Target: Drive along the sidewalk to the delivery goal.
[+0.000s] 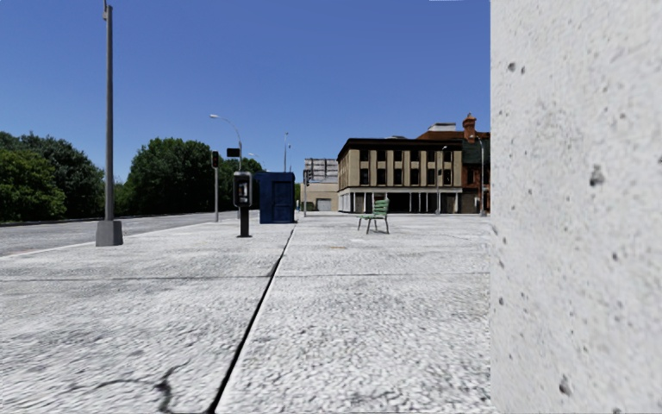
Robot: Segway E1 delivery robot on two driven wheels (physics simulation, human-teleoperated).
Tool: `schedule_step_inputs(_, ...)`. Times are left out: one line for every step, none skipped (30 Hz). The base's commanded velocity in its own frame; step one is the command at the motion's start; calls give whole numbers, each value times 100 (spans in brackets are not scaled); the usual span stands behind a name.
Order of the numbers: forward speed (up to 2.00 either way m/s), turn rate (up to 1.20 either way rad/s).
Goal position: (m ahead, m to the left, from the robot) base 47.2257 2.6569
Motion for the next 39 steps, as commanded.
schedule_step_inputs(200, 0)
schedule_step_inputs(200, 0)
schedule_step_inputs(200, 0)
schedule_step_inputs(200, 0)
schedule_step_inputs(200, 0)
schedule_step_inputs(200, 0)
schedule_step_inputs(200, 0)
schedule_step_inputs(200, 0)
schedule_step_inputs(200, 0)
schedule_step_inputs(200, 0)
schedule_step_inputs(200, 0)
schedule_step_inputs(200, 0)
schedule_step_inputs(200, 0)
schedule_step_inputs(200, 0)
schedule_step_inputs(200, 0)
schedule_step_inputs(200, 0)
schedule_step_inputs(200, 0)
schedule_step_inputs(200, 0)
schedule_step_inputs(200, 0)
schedule_step_inputs(200, 0)
schedule_step_inputs(200, 0)
schedule_step_inputs(200, 0)
schedule_step_inputs(200, 0)
schedule_step_inputs(200, 0)
schedule_step_inputs(200, 0)
schedule_step_inputs(200, 0)
schedule_step_inputs(200, 0)
schedule_step_inputs(200, 0)
schedule_step_inputs(200, 0)
schedule_step_inputs(200, 0)
schedule_step_inputs(200, 0)
schedule_step_inputs(200, 0)
schedule_step_inputs(200, 0)
schedule_step_inputs(200, 0)
schedule_step_inputs(200, 0)
schedule_step_inputs(200, 0)
schedule_step_inputs(200, 0)
schedule_step_inputs(200, 0)
schedule_step_inputs(200, 0)
